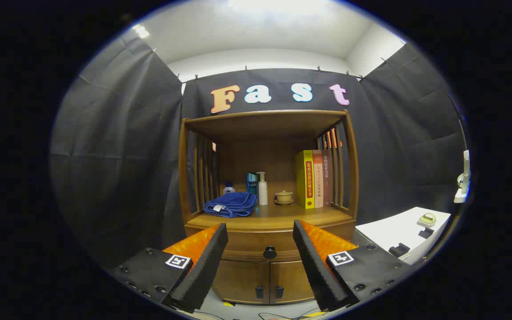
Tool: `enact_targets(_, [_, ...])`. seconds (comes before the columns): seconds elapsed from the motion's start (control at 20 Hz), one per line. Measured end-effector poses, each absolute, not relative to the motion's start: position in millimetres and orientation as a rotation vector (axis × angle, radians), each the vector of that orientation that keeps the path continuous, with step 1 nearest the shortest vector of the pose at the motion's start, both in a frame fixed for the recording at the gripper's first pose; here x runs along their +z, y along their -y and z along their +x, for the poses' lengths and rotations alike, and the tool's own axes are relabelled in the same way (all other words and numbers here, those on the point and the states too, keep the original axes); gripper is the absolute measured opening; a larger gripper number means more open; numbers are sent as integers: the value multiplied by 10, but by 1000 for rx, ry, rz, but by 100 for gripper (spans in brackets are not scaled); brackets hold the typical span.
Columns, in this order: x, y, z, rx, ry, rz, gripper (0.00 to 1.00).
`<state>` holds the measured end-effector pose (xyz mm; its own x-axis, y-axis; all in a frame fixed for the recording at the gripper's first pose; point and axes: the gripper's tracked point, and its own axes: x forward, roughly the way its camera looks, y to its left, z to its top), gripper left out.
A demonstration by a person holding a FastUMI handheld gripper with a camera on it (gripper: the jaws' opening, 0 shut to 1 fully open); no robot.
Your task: Pull open the drawer, take out the items inside it, and place them on the countertop above the cabinet.
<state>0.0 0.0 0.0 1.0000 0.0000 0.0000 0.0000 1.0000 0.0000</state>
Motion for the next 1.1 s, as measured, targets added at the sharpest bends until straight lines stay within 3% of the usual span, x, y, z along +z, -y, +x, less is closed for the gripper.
enact_targets(1.1, [-123,130,53,-14,-25,27,97])
